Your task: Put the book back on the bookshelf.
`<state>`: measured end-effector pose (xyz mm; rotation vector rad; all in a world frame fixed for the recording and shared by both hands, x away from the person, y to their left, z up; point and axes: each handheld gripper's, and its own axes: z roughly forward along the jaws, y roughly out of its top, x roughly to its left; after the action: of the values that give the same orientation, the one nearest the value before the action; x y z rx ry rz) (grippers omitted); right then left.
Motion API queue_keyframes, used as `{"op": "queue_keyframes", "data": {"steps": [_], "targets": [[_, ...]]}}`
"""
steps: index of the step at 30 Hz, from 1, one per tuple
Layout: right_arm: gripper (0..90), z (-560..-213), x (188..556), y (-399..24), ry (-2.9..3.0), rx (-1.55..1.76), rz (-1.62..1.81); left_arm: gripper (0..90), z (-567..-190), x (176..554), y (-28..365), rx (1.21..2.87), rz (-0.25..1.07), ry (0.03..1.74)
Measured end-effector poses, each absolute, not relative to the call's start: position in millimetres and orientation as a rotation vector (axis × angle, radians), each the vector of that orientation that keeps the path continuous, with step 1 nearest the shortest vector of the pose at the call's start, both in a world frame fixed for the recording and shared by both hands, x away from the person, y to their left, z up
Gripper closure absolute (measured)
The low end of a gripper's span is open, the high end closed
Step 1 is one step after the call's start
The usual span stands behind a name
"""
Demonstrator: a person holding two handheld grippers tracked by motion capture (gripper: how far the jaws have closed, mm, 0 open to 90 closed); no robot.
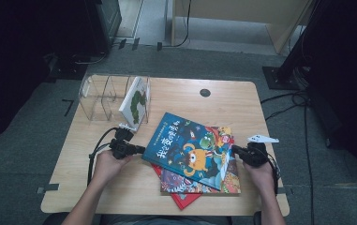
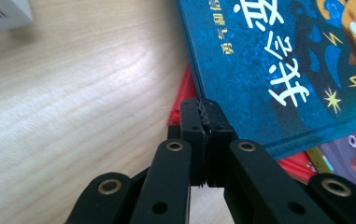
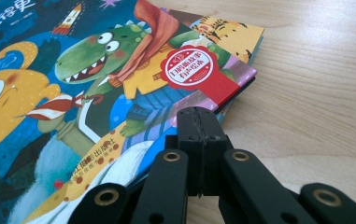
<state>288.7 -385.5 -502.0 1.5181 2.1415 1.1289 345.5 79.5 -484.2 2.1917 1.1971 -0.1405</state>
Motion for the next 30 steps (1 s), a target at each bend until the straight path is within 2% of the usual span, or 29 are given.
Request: {"op": "queue_keyframes", "data": {"steps": [10, 14, 19, 24, 30], "targets": [[90.0, -501, 297, -382, 2.144, 1.521, 1.118, 88.5, -482, 333, 79, 2.187, -0.164, 1.197], [90.0, -500, 300, -381, 2.150, 1.524, 1.122, 85.1, -481, 329, 80, 2.183, -0.151, 1.203], [90.0, -501, 304, -377, 2.163, 1.507, 1.128, 69.0, -478, 328, 83, 2.207, -0.087, 1.205], [90.0, -501, 307, -374, 2.168, 1.493, 1.137, 53.6, -477, 331, 89, 2.170, -0.123, 1.221], [90.0, -501, 310, -369, 2.177, 1.472, 1.132, 36.2, -476, 334, 89, 2.135, -0.089, 1.230]]}}
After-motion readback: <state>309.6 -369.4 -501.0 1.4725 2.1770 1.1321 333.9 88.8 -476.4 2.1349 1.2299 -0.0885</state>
